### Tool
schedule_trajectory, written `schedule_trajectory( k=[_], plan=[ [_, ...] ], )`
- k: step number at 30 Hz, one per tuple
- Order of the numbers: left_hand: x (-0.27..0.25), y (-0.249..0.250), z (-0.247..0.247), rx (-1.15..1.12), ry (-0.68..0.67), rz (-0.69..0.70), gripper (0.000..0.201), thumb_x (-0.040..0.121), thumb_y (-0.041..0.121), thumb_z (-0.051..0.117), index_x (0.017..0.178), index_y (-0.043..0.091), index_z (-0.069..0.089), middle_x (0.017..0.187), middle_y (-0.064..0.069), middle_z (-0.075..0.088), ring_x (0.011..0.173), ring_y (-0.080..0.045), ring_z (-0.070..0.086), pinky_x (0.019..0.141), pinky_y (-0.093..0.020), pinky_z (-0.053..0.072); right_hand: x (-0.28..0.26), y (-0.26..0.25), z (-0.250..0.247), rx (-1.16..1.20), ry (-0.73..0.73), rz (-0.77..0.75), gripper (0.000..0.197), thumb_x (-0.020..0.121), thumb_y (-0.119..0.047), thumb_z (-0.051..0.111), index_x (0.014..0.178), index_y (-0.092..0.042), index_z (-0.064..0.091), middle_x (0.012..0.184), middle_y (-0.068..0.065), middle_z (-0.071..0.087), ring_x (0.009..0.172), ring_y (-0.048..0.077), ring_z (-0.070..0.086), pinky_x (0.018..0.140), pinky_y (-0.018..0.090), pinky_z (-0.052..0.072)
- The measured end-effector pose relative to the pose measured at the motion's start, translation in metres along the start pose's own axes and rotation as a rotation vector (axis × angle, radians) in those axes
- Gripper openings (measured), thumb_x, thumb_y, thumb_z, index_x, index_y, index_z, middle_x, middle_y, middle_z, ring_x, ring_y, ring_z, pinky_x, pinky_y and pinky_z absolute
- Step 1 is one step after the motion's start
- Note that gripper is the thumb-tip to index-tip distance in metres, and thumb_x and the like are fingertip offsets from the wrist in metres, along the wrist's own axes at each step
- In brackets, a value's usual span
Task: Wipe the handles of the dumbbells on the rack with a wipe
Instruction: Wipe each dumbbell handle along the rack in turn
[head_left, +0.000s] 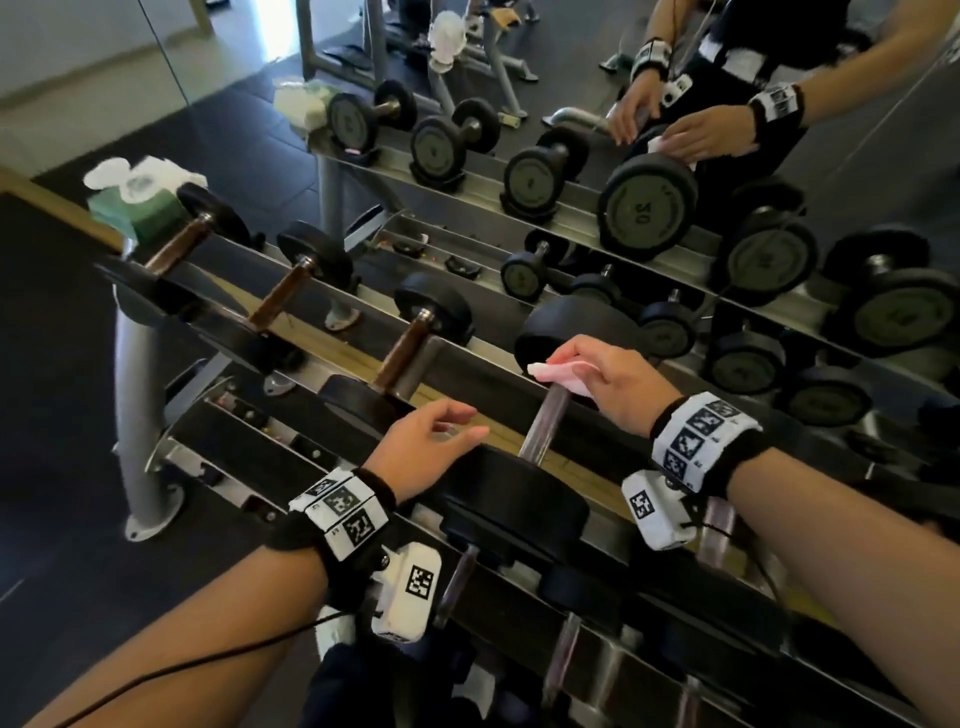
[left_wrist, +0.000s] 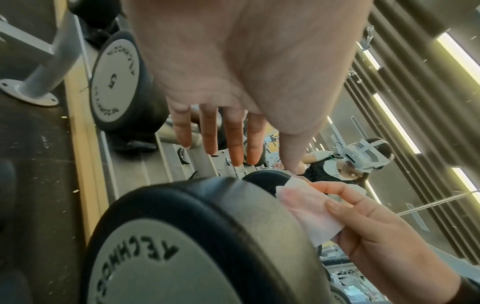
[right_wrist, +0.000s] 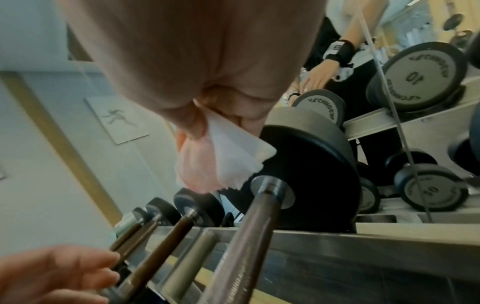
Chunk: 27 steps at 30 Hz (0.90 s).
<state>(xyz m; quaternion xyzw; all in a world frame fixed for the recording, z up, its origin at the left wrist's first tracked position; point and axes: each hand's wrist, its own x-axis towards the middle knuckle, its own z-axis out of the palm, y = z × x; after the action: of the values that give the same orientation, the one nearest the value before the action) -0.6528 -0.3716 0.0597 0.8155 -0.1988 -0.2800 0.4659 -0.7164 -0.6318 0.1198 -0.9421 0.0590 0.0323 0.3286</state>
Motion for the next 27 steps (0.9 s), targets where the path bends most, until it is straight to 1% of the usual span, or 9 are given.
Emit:
schedule_trajectory(
  k=[5,9,10,12,15,17,20,24,27],
  plan=[
    [-0.005,-0.002,0.007,0.025,-0.058,-0.045,0.043,0.084,0.049,0.070,0.123,0.036,0.059,0.118,0.022,0.060,0.113,0.000,0.054,0.096,-0.024,0.044,0.000,0.015,0.012,-0.115,-0.015,-0.047,0.023,0.103,-0.022,0.039,0.119,-0.031,0.053,0.090,0.005,0.069,0.075,0.018,0.065,0.070,0.034,0.052],
    [-0.001,-0.004,0.010,0.020,-0.097,-0.058,0.047,0.081,0.046,0.074,0.123,0.037,0.058,0.119,0.020,0.061,0.113,0.000,0.054,0.095,-0.023,0.044,-0.002,0.025,0.030,-0.308,-0.141,-0.012,0.030,0.102,-0.017,0.044,0.129,-0.030,0.046,0.085,0.006,0.068,0.073,0.025,0.068,0.069,0.034,0.055],
    [0.000,-0.005,0.009,0.011,-0.105,-0.064,0.048,0.080,0.046,0.075,0.124,0.038,0.057,0.119,0.019,0.061,0.112,-0.001,0.055,0.095,-0.024,0.045,-0.005,0.026,0.036,-0.328,-0.166,0.007,0.034,0.102,-0.016,0.045,0.133,-0.029,0.046,0.089,0.006,0.068,0.079,0.026,0.069,0.072,0.031,0.054],
    [0.003,-0.005,0.008,-0.011,-0.125,-0.079,0.051,0.079,0.046,0.076,0.125,0.039,0.055,0.118,0.019,0.060,0.112,-0.001,0.055,0.096,-0.027,0.046,-0.009,0.025,0.044,-0.285,-0.180,0.001,0.041,0.102,-0.013,0.045,0.140,-0.026,0.051,0.117,0.008,0.067,0.105,0.029,0.066,0.087,0.028,0.047],
    [0.006,-0.008,0.008,-0.062,-0.149,-0.105,0.054,0.078,0.043,0.077,0.127,0.038,0.053,0.117,0.018,0.060,0.112,-0.004,0.056,0.096,-0.028,0.047,-0.016,0.023,0.058,-0.211,-0.252,0.016,0.046,0.096,-0.015,0.057,0.140,-0.029,0.053,0.149,0.004,0.048,0.131,0.027,0.051,0.108,0.037,0.041],
    [0.007,-0.009,0.008,-0.101,-0.159,-0.120,0.055,0.078,0.040,0.078,0.126,0.040,0.051,0.116,0.018,0.060,0.111,-0.003,0.056,0.090,-0.024,0.047,-0.020,0.023,0.064,-0.305,-0.351,-0.041,0.056,0.092,-0.013,0.062,0.142,-0.035,0.048,0.156,0.001,0.036,0.137,0.022,0.044,0.112,0.039,0.039],
    [0.009,-0.008,0.007,-0.131,-0.179,-0.128,0.055,0.078,0.038,0.078,0.125,0.041,0.050,0.117,0.017,0.060,0.110,-0.003,0.056,0.084,-0.021,0.046,-0.013,0.029,0.054,-0.341,-0.459,-0.155,0.053,0.098,-0.001,0.043,0.146,-0.023,0.047,0.161,0.003,0.028,0.148,0.025,0.026,0.120,0.037,0.022],
    [0.009,-0.005,0.007,-0.164,-0.196,-0.150,0.052,0.080,0.036,0.077,0.125,0.037,0.053,0.120,0.015,0.060,0.109,-0.004,0.057,0.086,-0.022,0.048,0.002,0.038,0.035,-0.302,-0.297,-0.086,0.051,0.099,0.003,0.038,0.147,-0.013,0.043,0.162,0.009,0.024,0.150,0.030,0.017,0.122,0.039,0.013],
    [0.005,0.000,0.009,-0.178,-0.198,-0.138,0.048,0.084,0.028,0.075,0.125,0.036,0.051,0.120,0.012,0.059,0.108,-0.005,0.057,0.080,-0.015,0.048,-0.001,0.031,0.042,-0.296,-0.262,-0.056,0.051,0.097,0.003,0.041,0.144,-0.015,0.050,0.159,0.012,0.029,0.148,0.032,0.023,0.120,0.041,0.020]
  ],
)
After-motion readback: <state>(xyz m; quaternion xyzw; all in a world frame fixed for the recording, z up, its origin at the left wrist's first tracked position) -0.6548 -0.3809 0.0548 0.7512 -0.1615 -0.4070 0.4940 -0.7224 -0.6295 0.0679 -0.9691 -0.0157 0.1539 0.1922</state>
